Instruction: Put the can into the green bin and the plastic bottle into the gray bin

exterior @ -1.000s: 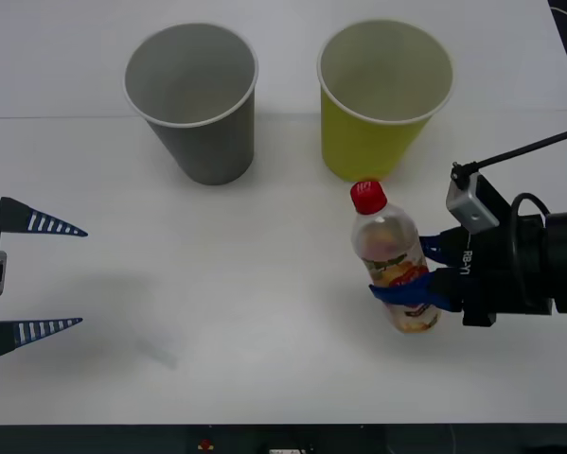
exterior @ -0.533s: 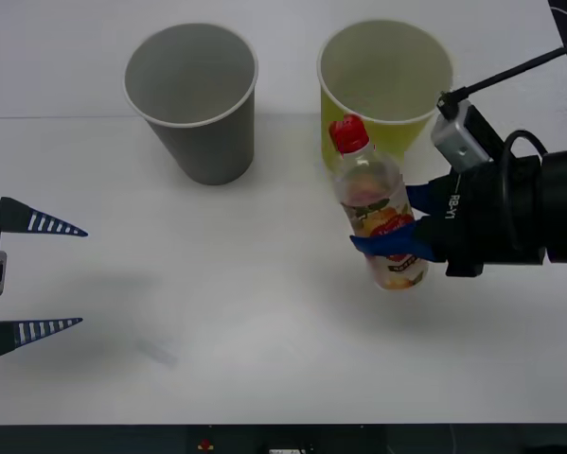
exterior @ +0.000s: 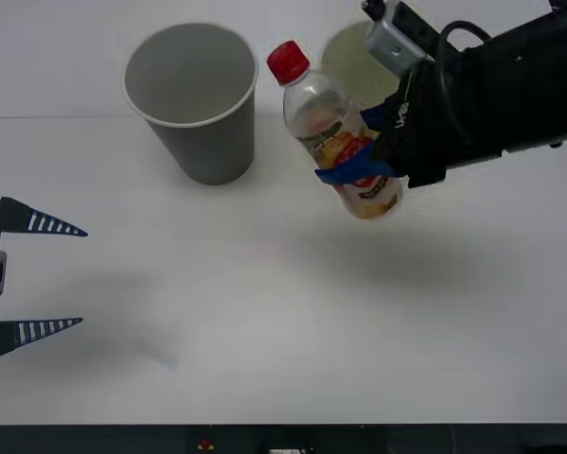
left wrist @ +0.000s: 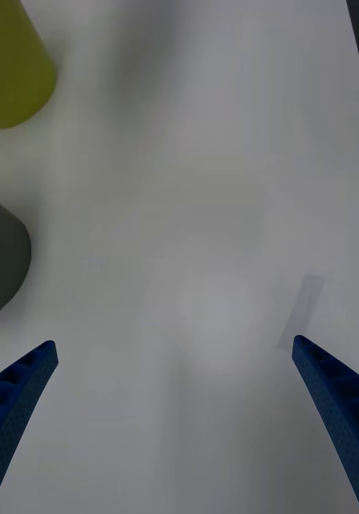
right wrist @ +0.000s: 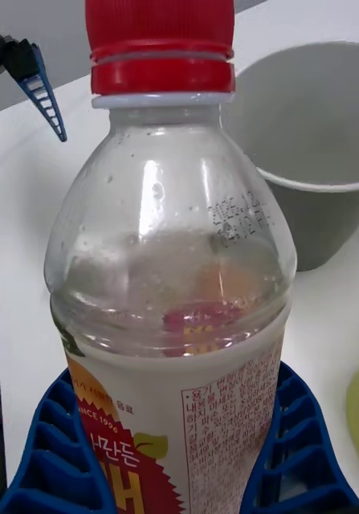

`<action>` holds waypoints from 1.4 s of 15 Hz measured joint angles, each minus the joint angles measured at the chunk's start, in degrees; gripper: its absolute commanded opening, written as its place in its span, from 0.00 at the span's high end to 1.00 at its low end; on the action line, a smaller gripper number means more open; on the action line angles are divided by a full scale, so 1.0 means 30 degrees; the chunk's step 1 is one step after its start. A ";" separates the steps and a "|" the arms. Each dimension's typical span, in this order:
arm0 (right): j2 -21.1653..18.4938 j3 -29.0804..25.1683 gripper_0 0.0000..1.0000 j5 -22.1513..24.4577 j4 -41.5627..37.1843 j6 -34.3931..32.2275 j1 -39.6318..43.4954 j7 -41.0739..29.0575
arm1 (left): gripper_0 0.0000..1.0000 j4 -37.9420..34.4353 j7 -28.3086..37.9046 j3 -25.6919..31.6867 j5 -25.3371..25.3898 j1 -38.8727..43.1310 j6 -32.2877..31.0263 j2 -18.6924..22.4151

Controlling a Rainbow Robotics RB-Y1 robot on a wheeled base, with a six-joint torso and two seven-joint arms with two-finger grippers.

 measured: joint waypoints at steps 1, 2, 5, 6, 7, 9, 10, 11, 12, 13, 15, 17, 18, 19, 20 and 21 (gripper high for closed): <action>0.0249 0.0425 1.00 0.0002 0.0882 -0.0011 -0.0960 0.0000 | 0.00 0.0000 0.0000 0.0000 0.0000 0.0000 0.0000 0.0000; 0.0599 0.0734 1.00 0.0015 0.1789 -0.0015 -0.1845 0.0000 | 0.00 0.0000 0.0000 0.0000 0.0000 0.0000 0.0000 0.0000; 0.1902 0.1743 1.00 0.0315 0.5016 -0.0016 -0.4751 0.0000 | 0.00 0.0000 0.0000 0.0000 0.0000 0.0000 0.0000 0.0000; 0.2364 0.1958 1.00 0.0482 0.5989 -0.0017 -0.5505 0.0007 | 0.00 0.0003 0.0000 0.0000 -0.0001 0.0000 0.0000 0.0000; 0.2878 0.2173 1.00 0.0708 0.7222 -0.0017 -0.6335 0.0079 | 0.00 -0.0001 0.0000 0.0000 0.0000 0.0000 0.0000 0.0000; 0.3781 0.2498 1.00 0.1158 0.9459 -0.0016 -0.7876 0.0341 | 0.00 0.0000 0.0000 0.0000 0.0000 0.0000 0.0000 0.0000; 0.4301 0.2666 1.00 0.1609 1.0690 -0.0017 -0.8702 0.0441 | 0.00 0.0001 0.0000 0.0000 0.0000 0.0000 0.0000 0.0000; 0.4894 0.2855 1.00 0.2240 1.1909 -0.0015 -0.9552 0.0484 | 0.00 0.0000 0.0000 0.0000 0.0000 0.0000 0.0000 0.0000; 0.5400 0.3030 1.00 0.2778 1.2973 -0.0016 -1.0238 0.0491 | 0.00 0.0000 0.0000 0.0000 0.0000 0.0000 0.0000 0.0000; 0.5979 0.3164 1.00 0.3343 1.4211 -0.0011 -1.1011 0.0525 | 0.00 0.0000 0.0000 0.0000 0.0000 0.0000 0.0000 0.0000; 0.7171 0.3230 1.00 0.4534 1.6618 0.0236 -1.2424 0.0590 | 0.00 0.0000 0.0000 0.0000 0.0000 0.0000 0.0000 0.0000; 0.8152 0.3317 1.00 0.5547 1.8325 0.0990 -1.3324 0.0602 | 0.00 0.0000 0.0000 0.0000 0.0000 0.0000 0.0000 0.0000; 0.8457 0.3484 1.00 0.5758 1.8905 0.1516 -1.3605 0.0597 | 0.00 0.0000 0.0000 0.0000 0.0000 0.0000 0.0000 0.0000; 0.8683 0.3867 1.00 0.5815 1.9430 0.2352 -1.3825 0.0608 | 0.00 0.0000 0.0000 0.0000 0.0000 0.0000 0.0000 0.0000; 0.8836 0.4357 0.99 0.5822 1.9740 0.3276 -1.3912 0.0610 | 0.00 0.0000 0.0000 0.0000 0.0000 0.0000 0.0000 0.0000; 0.8914 0.4806 0.97 0.5825 1.9910 0.3984 -1.3923 0.0611 | 0.00 0.0000 0.0000 0.0000 0.0000 0.0000 0.0000 0.0000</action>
